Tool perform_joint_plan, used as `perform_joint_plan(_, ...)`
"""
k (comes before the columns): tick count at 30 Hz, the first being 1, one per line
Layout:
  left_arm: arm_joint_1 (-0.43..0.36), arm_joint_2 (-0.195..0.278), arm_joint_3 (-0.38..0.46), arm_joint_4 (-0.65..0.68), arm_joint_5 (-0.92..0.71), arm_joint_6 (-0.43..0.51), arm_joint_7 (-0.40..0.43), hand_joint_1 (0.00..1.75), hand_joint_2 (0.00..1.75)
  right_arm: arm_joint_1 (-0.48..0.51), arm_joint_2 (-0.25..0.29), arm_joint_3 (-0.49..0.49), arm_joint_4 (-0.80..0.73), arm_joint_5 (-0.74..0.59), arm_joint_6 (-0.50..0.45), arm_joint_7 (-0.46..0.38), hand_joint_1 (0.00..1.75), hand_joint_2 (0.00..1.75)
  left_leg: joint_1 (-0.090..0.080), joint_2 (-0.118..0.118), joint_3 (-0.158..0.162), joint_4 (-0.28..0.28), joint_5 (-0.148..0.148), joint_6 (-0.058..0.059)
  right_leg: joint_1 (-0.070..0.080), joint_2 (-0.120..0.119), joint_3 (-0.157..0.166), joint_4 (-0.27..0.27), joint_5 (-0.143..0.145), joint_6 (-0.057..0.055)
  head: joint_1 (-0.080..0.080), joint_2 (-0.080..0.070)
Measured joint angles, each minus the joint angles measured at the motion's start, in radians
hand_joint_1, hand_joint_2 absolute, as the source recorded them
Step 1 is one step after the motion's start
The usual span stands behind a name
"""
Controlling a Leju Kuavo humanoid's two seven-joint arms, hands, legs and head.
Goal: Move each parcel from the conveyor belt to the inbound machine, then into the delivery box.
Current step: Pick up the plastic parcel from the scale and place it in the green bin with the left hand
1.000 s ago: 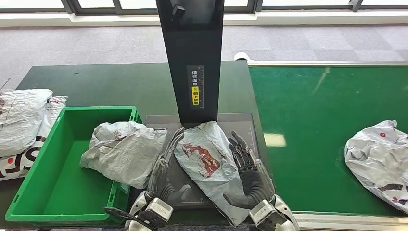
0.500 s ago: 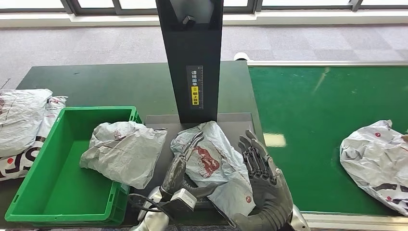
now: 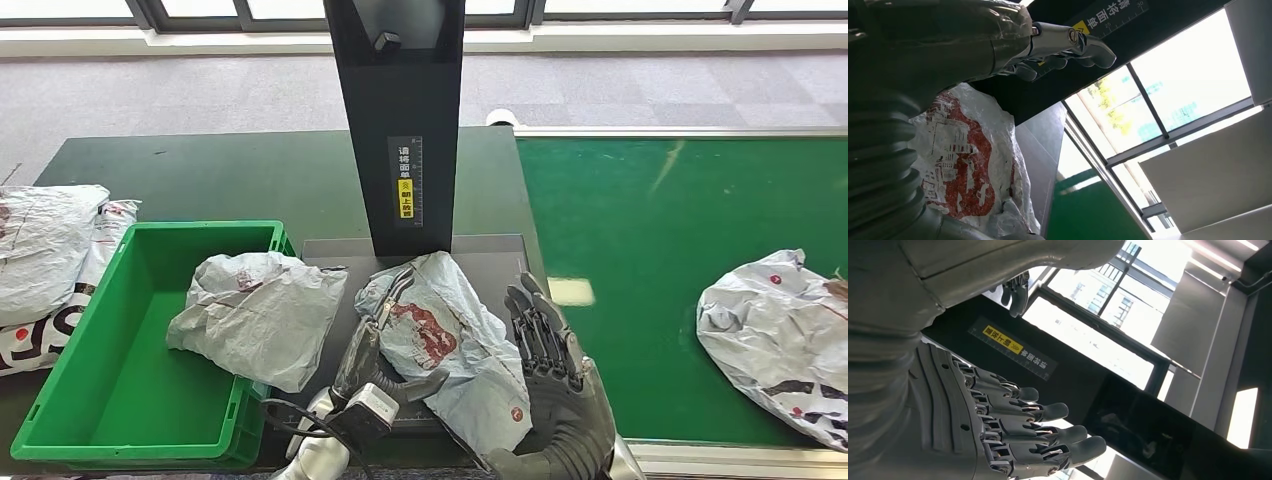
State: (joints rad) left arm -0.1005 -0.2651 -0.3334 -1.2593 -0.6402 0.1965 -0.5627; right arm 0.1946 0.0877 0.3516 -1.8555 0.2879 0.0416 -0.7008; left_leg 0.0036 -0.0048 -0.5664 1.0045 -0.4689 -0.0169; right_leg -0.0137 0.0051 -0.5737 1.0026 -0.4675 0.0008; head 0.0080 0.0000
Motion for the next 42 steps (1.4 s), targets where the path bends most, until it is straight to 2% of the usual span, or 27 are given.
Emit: perform_joint_plan(42,0.0,0.0,0.0,0.0,0.0,0.0,0.0,0.0,1.75,0.004,-0.001,0.0,-0.004,0.001,0.0,0.0,0.0,1.75,0.0,0.0,0.0,0.0,0.0,0.0,0.0,0.0,0.0,0.0,0.0,0.0,0.0,0.0)
